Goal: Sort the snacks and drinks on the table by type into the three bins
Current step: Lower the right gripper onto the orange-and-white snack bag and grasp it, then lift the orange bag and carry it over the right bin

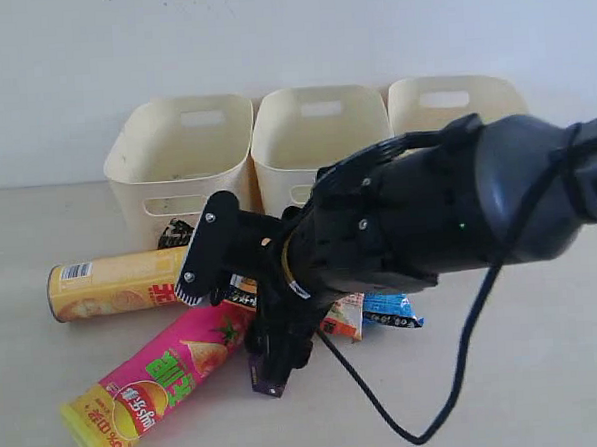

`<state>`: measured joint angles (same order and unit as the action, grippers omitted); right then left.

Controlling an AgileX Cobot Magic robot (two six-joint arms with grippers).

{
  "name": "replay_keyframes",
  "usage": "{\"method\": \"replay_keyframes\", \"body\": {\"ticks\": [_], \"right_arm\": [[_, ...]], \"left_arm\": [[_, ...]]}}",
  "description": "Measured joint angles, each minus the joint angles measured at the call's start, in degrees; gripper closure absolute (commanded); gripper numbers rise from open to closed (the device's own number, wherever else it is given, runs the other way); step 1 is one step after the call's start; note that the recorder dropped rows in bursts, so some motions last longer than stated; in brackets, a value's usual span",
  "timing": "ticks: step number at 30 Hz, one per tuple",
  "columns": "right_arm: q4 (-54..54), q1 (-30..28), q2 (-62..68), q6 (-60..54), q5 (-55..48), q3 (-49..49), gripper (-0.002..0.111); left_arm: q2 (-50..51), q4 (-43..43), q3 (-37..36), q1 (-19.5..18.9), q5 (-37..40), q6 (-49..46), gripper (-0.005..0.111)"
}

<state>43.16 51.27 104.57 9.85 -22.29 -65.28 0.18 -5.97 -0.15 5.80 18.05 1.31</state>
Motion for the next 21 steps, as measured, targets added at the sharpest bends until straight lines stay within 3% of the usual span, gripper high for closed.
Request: {"method": "replay_keyframes", "body": {"ticks": [5,8,9,10,11,12,21], "right_arm": [[16.4,0.0,5.8,13.9,-3.9,-4.0,0.031],[19.1,-0.9,7.9,16.6,-5.1,-5.2,0.037],[19.2,-1.6,8.3,18.0,-5.0,-5.4,0.05],[19.2,-2.0,8.4,18.8,-5.0,-5.4,0.069],[19.3,-2.2,8.5,19.3,-5.0,-5.4,0.094],[19.5,-2.2,8.6,19.4,-5.4,-5.4,0.11],[18.1,-2.3,6.7,19.4,-8.0,-5.6,0.108]], "left_arm": [[0.0,0.0,0.0,0.0,0.0,0.0,0.103],[0.0,0.0,0.0,0.0,0.0,0.0,0.103],[0.0,0.0,0.0,0.0,0.0,0.0,0.103],[0.0,0.0,0.0,0.0,0.0,0.0,0.103],[0.0,0.0,0.0,0.0,0.0,0.0,0.103],[0.0,0.0,0.0,0.0,0.0,0.0,0.103],[0.0,0.0,0.0,0.0,0.0,0.0,0.103]]}}
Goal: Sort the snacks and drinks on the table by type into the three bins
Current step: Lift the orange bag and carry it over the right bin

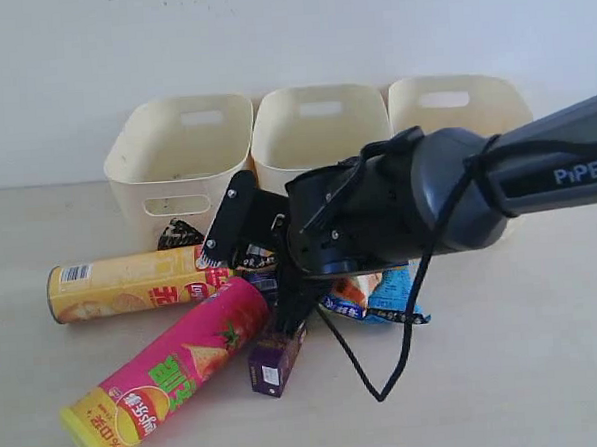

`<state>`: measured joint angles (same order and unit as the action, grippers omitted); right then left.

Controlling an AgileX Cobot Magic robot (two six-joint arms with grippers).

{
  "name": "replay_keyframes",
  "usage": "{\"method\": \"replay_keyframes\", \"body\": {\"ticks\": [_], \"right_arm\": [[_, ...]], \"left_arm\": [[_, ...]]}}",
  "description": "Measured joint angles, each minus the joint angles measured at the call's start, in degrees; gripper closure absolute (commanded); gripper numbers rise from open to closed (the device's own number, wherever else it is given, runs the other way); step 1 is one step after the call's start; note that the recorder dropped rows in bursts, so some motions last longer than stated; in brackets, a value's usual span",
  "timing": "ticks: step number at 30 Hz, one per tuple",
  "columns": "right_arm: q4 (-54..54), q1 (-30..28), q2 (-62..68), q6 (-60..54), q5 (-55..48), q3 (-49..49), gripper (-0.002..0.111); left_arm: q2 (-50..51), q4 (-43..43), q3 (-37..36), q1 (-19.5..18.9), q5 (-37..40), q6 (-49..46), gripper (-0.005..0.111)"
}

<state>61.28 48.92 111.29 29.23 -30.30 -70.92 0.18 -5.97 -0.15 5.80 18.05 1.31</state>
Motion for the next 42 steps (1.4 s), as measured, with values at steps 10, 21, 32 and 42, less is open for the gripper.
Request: {"method": "replay_keyframes", "body": {"ticks": [10,21,32,42], "right_arm": [[-13.4,0.0,-10.2,-10.1,-4.0,0.0,0.108],[-20.9,-3.9,-23.1,-13.6,-5.7,0.0,0.108],[-25.7,-26.8,-24.7,-6.4,18.0,0.0,0.108],[-26.0,-39.7,-8.9,4.0,36.7,-2.2,0.108]], "left_arm": [[0.0,0.0,0.0,0.0,0.0,0.0,0.103],[0.0,0.0,0.0,0.0,0.0,0.0,0.103],[0.0,0.0,0.0,0.0,0.0,0.0,0.103],[0.0,0.0,0.0,0.0,0.0,0.0,0.103]]}}
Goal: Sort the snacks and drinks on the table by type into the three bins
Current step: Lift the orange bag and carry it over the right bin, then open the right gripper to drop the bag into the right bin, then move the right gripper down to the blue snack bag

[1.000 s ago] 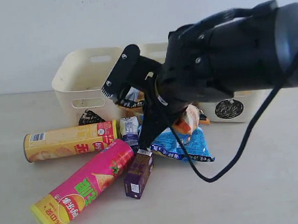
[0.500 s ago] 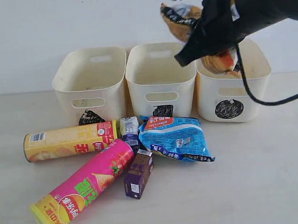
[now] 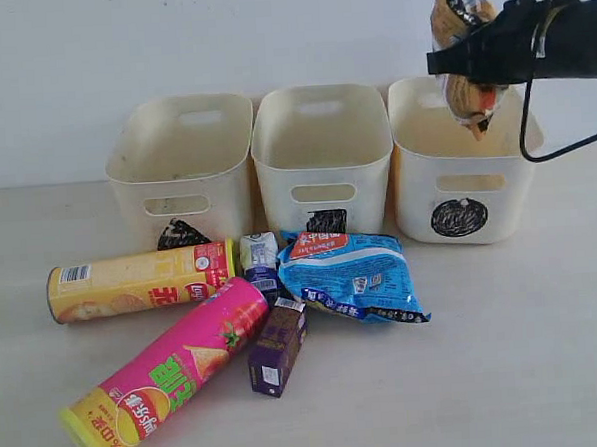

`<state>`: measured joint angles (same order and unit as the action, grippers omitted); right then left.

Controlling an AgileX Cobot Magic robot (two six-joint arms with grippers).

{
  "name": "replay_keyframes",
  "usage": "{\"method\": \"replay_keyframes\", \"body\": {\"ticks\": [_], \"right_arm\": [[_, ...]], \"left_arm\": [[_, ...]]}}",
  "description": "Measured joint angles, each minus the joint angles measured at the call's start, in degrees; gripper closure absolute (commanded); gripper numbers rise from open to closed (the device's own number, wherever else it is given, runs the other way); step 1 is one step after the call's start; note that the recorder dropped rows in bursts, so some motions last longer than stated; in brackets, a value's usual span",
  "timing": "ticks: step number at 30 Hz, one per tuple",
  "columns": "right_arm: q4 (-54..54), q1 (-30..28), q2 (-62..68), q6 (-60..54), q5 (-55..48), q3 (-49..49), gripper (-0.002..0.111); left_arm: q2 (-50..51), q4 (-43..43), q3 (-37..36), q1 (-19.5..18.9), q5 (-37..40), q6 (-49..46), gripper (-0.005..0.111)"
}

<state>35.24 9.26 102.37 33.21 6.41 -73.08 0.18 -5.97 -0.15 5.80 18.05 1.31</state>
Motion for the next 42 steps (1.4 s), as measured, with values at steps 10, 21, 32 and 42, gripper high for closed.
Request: {"method": "replay_keyframes", "body": {"ticks": [10,21,32,42], "right_arm": [[0.0,-0.3,12.3,3.2,-0.5,-9.4,0.04],[0.0,-0.3,10.8,2.3,-5.0,-11.3,0.043],[0.0,1.2,1.3,-12.9,-32.2,-11.3,0.108],[-3.8,7.7,-3.8,-36.1,-54.4,-11.3,0.108]], "left_arm": [[0.0,0.0,0.0,0.0,0.0,0.0,0.103],[0.0,0.0,0.0,0.0,0.0,0.0,0.103],[0.0,0.0,0.0,0.0,0.0,0.0,0.103],[0.0,0.0,0.0,0.0,0.0,0.0,0.103]]}}
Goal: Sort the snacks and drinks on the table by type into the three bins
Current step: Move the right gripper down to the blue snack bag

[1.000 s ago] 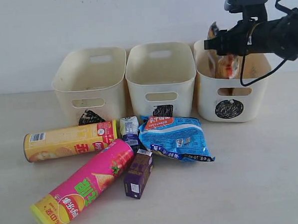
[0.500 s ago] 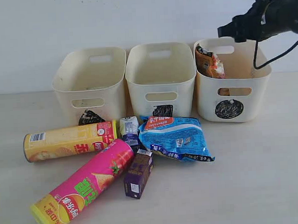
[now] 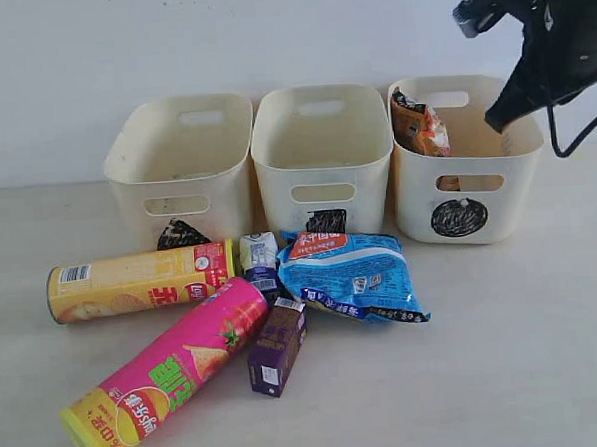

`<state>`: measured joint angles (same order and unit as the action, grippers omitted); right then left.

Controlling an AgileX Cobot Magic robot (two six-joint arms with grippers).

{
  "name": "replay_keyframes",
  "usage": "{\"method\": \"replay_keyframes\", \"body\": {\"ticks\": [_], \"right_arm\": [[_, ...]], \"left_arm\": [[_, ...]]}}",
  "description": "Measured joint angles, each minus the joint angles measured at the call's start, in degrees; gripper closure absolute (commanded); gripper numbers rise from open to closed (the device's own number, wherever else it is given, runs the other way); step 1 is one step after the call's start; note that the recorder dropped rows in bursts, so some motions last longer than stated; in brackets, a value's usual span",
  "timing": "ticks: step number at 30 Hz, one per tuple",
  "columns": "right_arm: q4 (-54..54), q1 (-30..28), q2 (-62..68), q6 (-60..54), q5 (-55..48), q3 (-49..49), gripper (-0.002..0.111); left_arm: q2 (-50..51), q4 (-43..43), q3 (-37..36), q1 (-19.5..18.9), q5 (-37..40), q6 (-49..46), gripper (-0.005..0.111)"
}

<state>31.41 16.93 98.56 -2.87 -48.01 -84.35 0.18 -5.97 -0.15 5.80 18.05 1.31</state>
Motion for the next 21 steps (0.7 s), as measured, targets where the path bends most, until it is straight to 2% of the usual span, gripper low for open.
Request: {"method": "replay_keyframes", "body": {"ticks": [4,15,21], "right_arm": [[-6.4,3.5,-3.2,-6.5,-2.0,0.6,0.108],[-10.4,13.7,-12.6,-11.3,8.0,15.1,0.108],[-23.2,21.6,-12.6,-23.6,11.4,23.0,0.108]], "left_arm": [[0.0,0.0,0.0,0.0,0.0,0.0,0.103],[0.0,0.0,0.0,0.0,0.0,0.0,0.103],[0.0,0.0,0.0,0.0,0.0,0.0,0.103]]}}
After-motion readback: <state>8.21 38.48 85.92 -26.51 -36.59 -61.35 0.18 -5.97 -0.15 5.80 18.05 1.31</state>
